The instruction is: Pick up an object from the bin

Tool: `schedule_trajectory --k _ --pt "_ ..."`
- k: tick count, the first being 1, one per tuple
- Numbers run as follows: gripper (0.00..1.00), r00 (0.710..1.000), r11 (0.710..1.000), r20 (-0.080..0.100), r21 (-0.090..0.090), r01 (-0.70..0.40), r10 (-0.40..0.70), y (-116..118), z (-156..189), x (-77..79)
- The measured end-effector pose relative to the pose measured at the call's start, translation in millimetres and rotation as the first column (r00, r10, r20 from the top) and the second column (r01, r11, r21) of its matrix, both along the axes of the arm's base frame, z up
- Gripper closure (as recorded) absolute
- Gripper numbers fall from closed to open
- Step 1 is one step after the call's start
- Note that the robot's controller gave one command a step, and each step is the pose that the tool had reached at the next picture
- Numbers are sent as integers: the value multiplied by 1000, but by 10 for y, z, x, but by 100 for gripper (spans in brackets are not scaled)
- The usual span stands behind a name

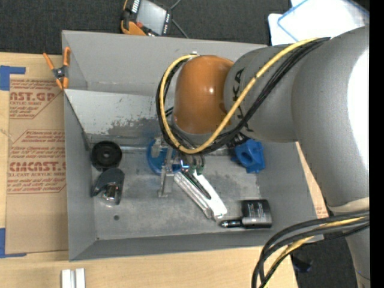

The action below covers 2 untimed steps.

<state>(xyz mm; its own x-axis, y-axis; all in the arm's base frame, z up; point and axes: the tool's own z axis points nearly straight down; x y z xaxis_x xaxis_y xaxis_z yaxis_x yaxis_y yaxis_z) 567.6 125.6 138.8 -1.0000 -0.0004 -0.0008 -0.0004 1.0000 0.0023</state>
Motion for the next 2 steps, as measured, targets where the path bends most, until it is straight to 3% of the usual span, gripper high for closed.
schedule_trajectory --k 1,2 --pt "0 1000 1000 0 0 0 0 0 0 0" --pt "0 1000 1000 0 1 14 -14 -224 -110 -101"
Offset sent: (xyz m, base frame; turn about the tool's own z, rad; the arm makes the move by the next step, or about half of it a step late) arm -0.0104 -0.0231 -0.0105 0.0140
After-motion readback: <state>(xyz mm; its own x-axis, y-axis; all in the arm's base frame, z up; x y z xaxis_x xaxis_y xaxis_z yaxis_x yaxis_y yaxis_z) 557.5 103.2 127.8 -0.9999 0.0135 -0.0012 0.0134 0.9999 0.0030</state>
